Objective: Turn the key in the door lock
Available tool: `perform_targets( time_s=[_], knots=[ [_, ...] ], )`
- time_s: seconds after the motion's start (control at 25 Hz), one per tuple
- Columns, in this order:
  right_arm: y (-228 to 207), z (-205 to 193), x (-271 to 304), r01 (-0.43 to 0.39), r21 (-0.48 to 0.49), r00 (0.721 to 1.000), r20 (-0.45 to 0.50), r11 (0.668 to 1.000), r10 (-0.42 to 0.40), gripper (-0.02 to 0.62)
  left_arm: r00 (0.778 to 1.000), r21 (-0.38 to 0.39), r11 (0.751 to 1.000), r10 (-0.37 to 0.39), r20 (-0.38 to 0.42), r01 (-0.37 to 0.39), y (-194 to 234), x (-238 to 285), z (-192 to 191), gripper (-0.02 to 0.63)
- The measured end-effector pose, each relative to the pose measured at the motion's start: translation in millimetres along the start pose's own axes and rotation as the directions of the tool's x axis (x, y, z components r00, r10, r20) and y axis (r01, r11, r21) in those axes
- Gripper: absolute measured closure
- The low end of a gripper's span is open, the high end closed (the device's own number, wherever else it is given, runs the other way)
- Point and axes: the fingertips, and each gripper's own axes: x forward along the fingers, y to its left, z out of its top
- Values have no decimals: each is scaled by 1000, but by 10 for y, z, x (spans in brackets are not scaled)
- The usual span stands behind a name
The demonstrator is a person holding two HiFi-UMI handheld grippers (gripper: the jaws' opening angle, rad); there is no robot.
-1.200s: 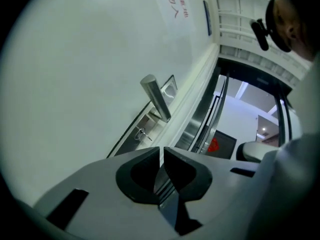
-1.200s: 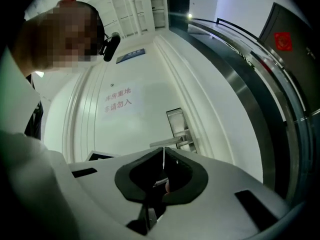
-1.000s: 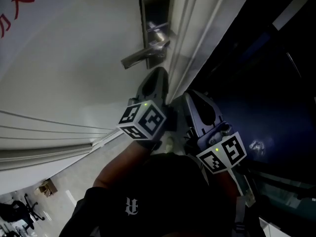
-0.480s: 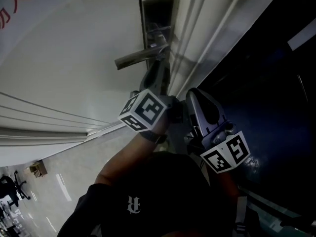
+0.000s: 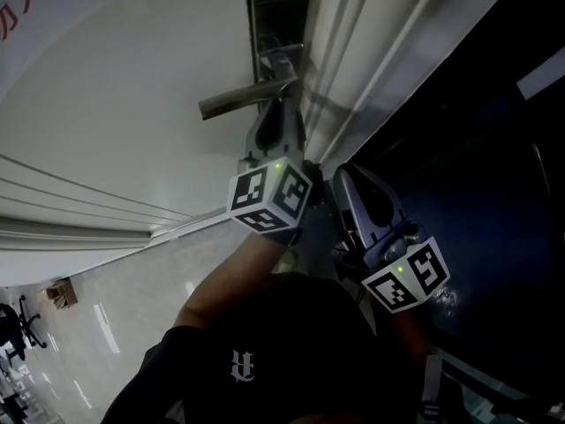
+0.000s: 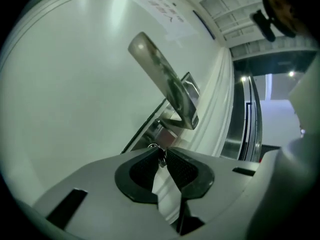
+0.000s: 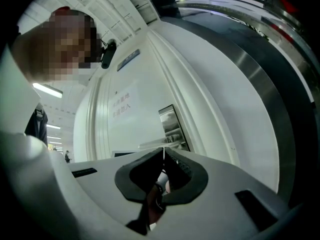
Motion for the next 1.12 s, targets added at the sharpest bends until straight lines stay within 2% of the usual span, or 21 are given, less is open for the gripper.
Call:
perform_targets(
  time_s=[0.12,0.24,0.4,0.6,0.68,0.76,0.84,1.04,1.08,1.12],
  knots=[
    [-39,10,-36,6,4,1000,1,1000,-6,580,1000,154,988,12,3,-12,-26,0,-3,562],
    [-62,16,-61,8,11,1000,5,1000,-8,580,1000,334,942,23,-2,-21,-52,0,-21,561],
    [-84,9,-76,5,26,1000,12,1000,-5,580,1000,554,832,29,-9,-19,-116,5,-16,561],
    [-114,32,-100,-2,47,1000,25,999,1,580,999,726,687,29,-29,1,-153,16,-41,561],
    [-141,47,-130,0,63,999,33,998,-2,580,999,784,621,24,-37,14,-169,18,-58,563],
    [-177,69,-161,6,73,999,42,997,-9,580,999,841,540,23,-40,22,-184,19,-75,566],
    [-206,101,-186,10,78,999,53,997,-14,580,999,894,447,25,-39,24,-204,21,-86,570],
    [-236,189,-226,4,83,997,77,997,-11,580,998,981,191,43,-56,47,-234,18,-150,578],
    [-239,202,-229,1,85,997,81,996,-8,580,997,988,147,47,-59,52,-235,19,-161,580],
    [-241,214,-230,-2,87,996,84,996,-5,580,997,992,117,49,-60,54,-238,20,-170,583]
  ],
)
